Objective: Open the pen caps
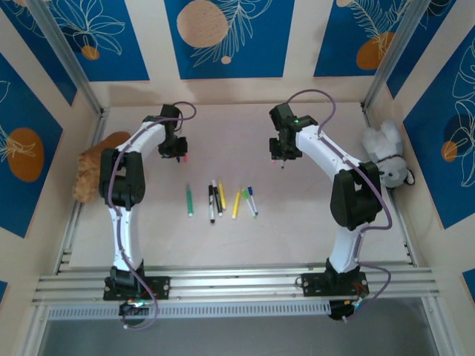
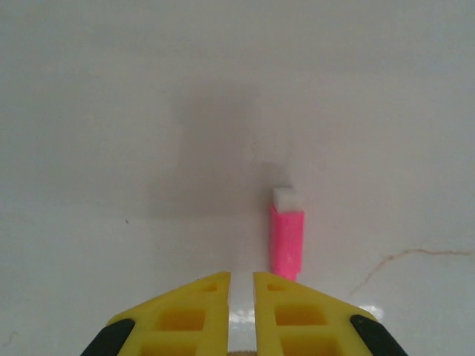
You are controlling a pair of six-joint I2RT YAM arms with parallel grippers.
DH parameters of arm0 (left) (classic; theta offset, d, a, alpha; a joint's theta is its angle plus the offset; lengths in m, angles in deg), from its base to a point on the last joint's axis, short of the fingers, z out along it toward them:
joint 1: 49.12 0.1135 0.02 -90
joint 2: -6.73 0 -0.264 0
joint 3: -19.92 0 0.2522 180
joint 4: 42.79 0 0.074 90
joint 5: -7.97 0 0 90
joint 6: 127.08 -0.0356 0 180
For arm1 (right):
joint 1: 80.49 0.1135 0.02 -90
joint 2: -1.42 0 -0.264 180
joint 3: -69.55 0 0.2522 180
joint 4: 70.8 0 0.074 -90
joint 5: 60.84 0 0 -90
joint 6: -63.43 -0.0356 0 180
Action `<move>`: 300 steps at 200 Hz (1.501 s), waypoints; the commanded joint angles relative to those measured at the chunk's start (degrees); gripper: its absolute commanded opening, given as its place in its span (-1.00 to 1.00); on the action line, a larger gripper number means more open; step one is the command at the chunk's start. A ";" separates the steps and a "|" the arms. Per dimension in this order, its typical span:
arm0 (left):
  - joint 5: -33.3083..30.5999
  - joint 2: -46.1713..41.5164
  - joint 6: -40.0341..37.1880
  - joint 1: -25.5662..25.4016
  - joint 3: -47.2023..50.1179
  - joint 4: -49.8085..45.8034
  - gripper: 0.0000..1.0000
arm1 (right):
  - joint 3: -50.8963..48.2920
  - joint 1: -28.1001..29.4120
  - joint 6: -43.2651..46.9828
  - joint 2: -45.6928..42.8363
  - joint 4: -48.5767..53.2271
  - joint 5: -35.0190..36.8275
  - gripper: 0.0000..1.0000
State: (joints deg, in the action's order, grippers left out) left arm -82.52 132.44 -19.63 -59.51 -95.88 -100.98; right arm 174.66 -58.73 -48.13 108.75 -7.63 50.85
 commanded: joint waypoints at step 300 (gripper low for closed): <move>6.96 -21.44 7.07 -2.17 14.83 16.28 0.99 | -12.86 14.98 -5.48 -13.30 1.43 1.18 -0.37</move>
State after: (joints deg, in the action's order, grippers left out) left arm -82.06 121.73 -15.80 -60.25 -85.04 -92.78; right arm 165.13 -47.11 -51.17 98.35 -7.72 52.12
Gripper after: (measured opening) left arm 0.960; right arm 0.322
